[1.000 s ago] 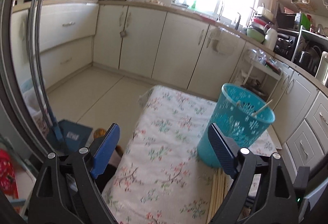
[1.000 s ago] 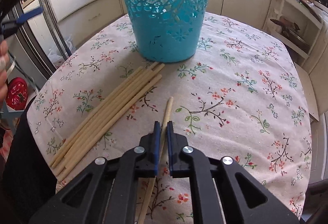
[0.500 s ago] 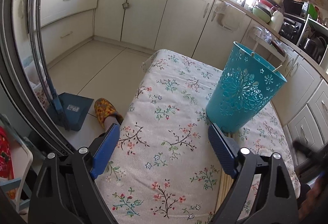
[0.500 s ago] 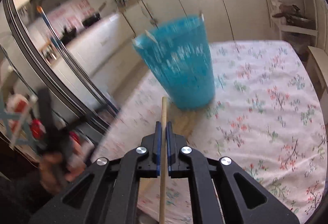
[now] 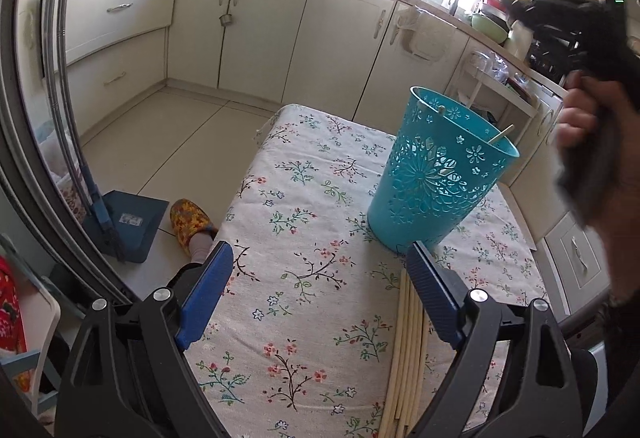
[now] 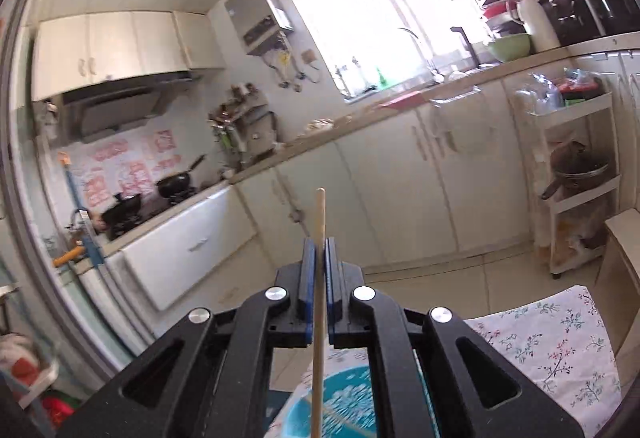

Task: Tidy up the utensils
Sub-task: 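Grasp a loose stick with the right gripper and drop it into the bin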

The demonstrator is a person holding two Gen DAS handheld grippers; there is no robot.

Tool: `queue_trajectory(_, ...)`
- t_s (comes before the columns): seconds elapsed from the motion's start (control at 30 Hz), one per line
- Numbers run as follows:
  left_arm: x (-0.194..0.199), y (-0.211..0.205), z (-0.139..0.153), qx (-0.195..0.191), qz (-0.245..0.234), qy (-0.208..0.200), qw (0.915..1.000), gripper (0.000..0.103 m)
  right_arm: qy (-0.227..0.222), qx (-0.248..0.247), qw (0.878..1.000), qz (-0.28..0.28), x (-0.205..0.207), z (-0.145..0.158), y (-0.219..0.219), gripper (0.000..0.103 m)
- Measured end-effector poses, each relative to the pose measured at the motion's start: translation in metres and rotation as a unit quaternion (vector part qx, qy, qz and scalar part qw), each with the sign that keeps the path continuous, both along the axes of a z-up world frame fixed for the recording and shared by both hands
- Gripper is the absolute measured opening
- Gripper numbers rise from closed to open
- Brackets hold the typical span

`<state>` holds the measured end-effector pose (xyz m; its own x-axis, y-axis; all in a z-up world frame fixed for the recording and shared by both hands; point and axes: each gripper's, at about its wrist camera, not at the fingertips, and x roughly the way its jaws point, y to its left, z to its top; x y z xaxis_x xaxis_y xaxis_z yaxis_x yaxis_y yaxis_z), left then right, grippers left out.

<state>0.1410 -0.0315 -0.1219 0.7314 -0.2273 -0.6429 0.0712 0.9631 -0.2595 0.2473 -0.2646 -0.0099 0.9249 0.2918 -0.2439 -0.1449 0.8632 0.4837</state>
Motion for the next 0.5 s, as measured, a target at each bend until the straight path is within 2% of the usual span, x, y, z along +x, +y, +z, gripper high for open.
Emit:
queue_trajectory(0.17, 0.002, 0.007, -0.004, -0.011, 0.007, 0.009, 0.9999, 0.085, 0.058, -0.027, 0.998, 0.01, 0.017, -0.034, 0.008, 0.006)
queue_trajectory(0.4, 0.001, 0.007, -0.006, -0.017, 0.007, 0.013, 0.9997, 0.085, 0.043, -0.071, 0.996, 0.032, -0.017, -0.022, 0.011, 0.018)
queue_trajectory(0.5, -0.003, 0.005, -0.001, -0.016, 0.007, 0.008, 0.9998, 0.085, 0.029, -0.065, 0.997, 0.028, -0.041, -0.012, 0.002, 0.021)
